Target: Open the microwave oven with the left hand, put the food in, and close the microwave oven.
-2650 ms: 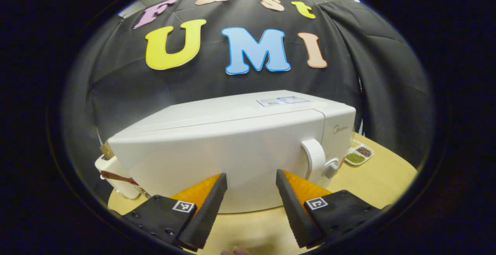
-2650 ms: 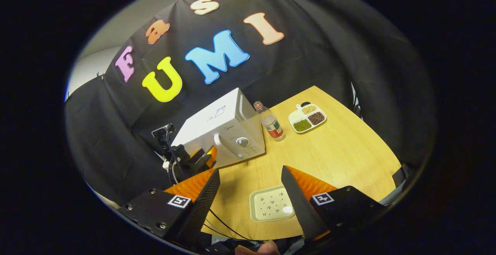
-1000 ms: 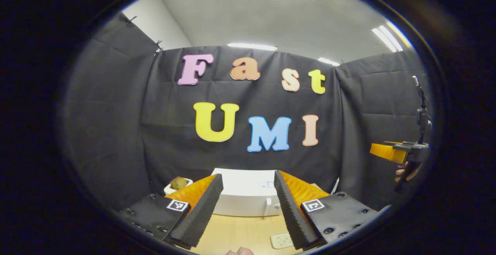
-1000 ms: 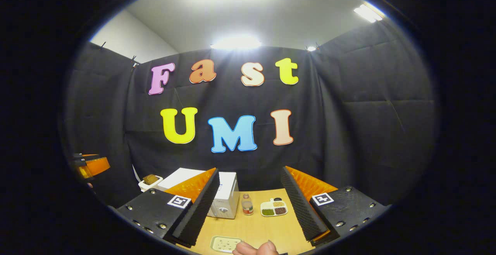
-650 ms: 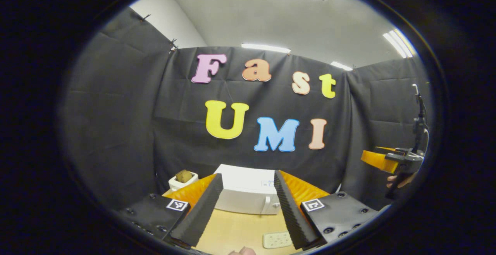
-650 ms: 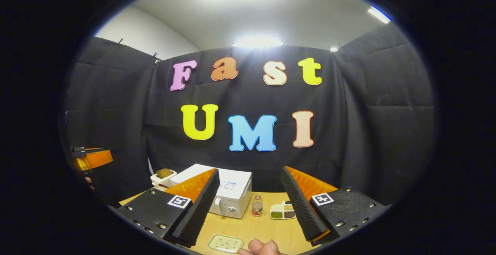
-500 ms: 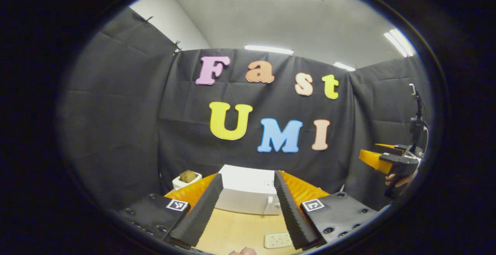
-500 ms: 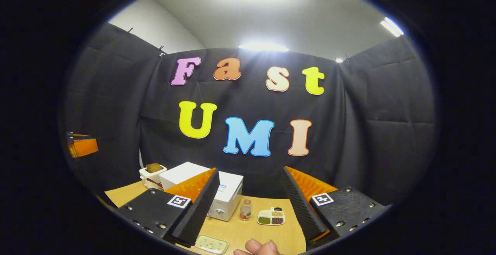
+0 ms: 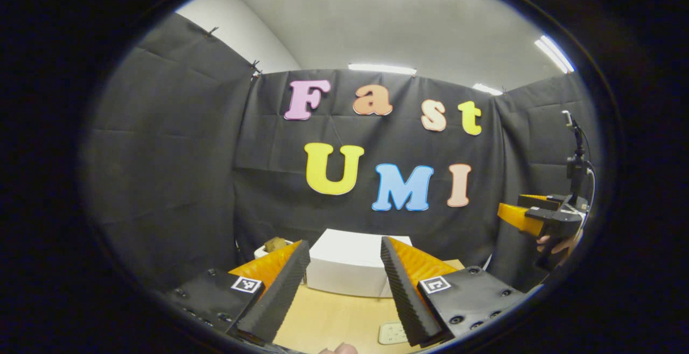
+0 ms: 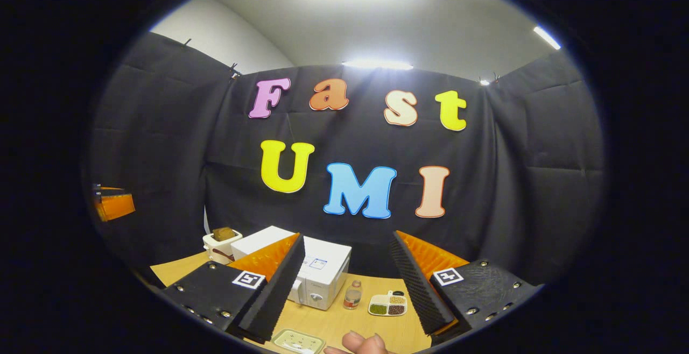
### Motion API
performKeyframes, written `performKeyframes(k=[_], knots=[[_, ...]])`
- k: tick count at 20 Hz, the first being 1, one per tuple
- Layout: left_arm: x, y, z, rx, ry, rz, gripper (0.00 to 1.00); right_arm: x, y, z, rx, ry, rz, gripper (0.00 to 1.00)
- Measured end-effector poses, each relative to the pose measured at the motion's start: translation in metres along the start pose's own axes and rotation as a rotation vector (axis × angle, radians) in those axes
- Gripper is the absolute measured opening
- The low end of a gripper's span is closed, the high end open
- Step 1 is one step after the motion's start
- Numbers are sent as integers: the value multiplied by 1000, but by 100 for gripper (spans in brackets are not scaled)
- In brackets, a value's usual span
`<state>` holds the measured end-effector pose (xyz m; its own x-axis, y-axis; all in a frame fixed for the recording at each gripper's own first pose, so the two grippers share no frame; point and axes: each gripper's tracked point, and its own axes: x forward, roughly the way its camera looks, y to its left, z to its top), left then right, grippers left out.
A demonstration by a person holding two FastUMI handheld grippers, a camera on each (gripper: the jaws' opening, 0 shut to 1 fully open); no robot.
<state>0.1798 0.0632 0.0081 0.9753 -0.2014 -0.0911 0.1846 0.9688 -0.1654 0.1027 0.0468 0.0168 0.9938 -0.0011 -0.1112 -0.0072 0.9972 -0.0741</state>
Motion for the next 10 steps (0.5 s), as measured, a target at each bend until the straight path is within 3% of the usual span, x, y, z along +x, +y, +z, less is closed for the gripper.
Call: performKeyframes(k=[1, 2, 4, 7, 10], knots=[[1, 2, 2, 2, -2, -1, 96, 0, 0, 1, -2, -3, -4, 97], [2, 4, 1, 4, -2, -4, 86, -1, 3, 2, -4, -3, -2, 97], [5, 4, 2, -3, -5, -13, 96, 0, 7, 4, -9, -6, -2, 97], [8, 7, 9, 0, -19, -26, 86, 1, 10, 2, -9, 4, -7, 97], [9, 12, 10, 11, -28, -33, 86, 1, 15, 1, 9, 10, -8, 97]])
